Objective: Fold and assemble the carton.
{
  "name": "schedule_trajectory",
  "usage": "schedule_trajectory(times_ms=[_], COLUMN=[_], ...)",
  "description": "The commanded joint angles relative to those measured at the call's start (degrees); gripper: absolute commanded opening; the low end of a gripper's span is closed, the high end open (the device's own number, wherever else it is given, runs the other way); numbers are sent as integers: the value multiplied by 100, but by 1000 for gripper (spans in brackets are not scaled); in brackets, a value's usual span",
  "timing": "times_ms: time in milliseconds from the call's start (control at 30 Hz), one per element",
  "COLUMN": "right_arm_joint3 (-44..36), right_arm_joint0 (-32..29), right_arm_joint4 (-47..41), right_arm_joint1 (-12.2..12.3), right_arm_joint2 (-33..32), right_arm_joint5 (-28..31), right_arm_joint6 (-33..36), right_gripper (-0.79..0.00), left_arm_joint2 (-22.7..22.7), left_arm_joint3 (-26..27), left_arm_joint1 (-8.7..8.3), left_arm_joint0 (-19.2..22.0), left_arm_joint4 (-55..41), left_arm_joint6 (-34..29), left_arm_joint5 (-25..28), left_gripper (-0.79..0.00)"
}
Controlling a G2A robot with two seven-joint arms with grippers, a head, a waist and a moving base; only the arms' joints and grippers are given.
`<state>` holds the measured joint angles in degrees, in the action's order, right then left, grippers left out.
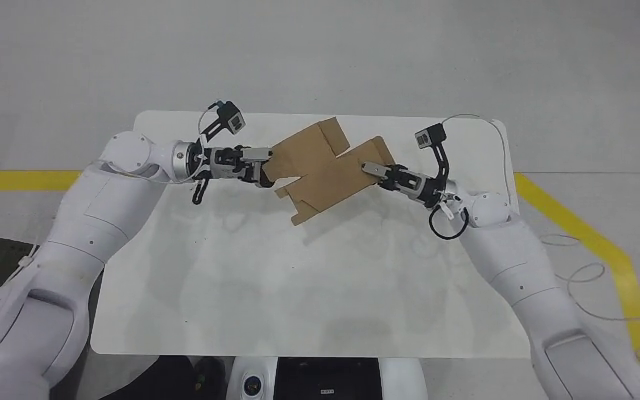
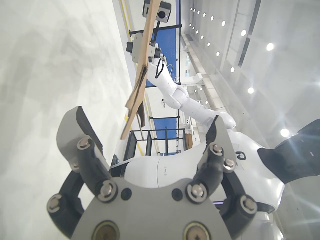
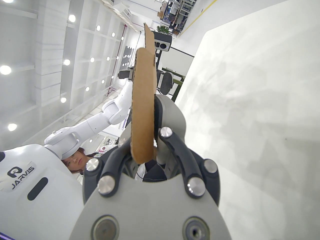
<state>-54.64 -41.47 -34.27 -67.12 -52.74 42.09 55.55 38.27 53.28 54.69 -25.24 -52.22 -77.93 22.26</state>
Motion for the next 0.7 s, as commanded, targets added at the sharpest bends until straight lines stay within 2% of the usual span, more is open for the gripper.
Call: schedule_trajectory(times_ms=[0, 300, 667], right_arm_joint3=[36, 165, 282], right_arm_joint0=[20, 84, 79], right_arm_joint4=[133, 463, 812], right_arm_joint1=[-18, -95, -144], right_arm_joint2=[9, 14, -33], right_arm_joint5=[-14, -1, 6], right_arm_joint6=[-112, -427, -643], right_gripper=[-785, -785, -785], left_arm_joint2=[24, 188, 577], left_arm_joint3=[-63, -145, 104], left_arm_joint1=[53, 157, 123], left_arm_joint0=[40, 155, 72], left_arm_joint4=[-40, -16, 44], left_arm_joint6=[-44, -456, -739], left_arm_joint5=[-3, -153, -331], left_gripper=[0, 0, 0])
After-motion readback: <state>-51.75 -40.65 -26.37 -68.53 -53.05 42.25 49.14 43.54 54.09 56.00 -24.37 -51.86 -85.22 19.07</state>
